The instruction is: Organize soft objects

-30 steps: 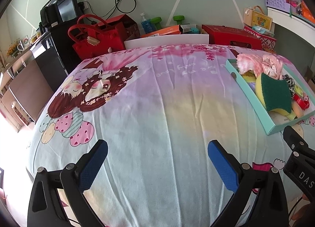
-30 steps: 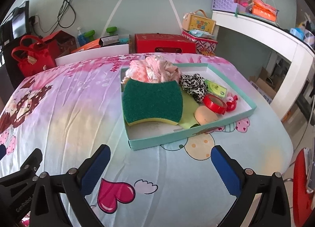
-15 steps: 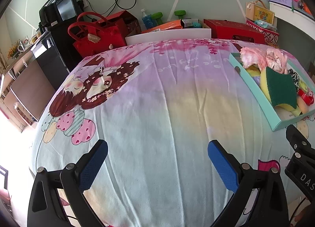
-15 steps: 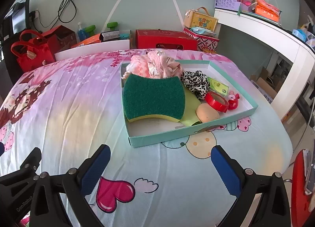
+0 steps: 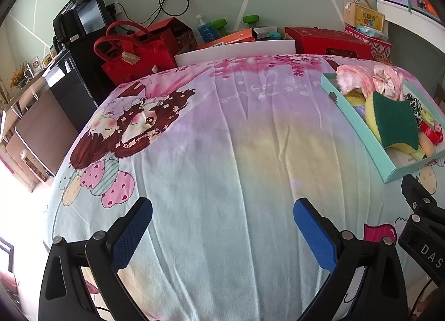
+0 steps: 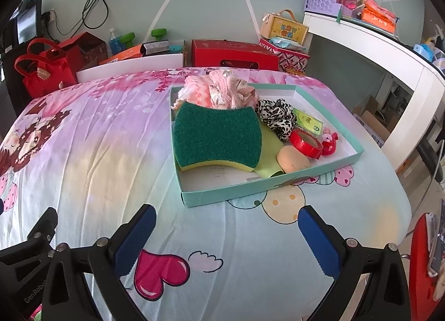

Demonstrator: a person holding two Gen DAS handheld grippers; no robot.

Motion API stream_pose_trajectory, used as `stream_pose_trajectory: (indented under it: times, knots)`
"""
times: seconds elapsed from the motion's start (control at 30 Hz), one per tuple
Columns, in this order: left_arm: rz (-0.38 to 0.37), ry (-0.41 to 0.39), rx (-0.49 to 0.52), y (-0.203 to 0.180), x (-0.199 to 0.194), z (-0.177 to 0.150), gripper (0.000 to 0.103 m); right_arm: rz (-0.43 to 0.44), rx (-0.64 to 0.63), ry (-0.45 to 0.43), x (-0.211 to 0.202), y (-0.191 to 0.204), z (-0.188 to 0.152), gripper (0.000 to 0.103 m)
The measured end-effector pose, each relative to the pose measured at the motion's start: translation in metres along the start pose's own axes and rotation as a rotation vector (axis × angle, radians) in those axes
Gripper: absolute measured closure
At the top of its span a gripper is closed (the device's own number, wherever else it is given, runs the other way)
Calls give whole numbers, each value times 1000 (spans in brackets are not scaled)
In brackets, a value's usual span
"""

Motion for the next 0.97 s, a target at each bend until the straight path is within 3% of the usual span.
stream_pose_trajectory:
  times: [0.97]
  knots:
    - [11, -4, 19, -2, 0, 1, 2, -2, 8, 17, 3, -2, -4, 0]
Point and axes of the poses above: each gripper's, at about its wrist camera, not at the fingertips, and x roughly the way its jaws point, y to its left, z to its top, the point moved 9 cm from there along x, roughly the way its jaws point, and after that the axes turned 9 degrees about -y, right-handed, at the moved point
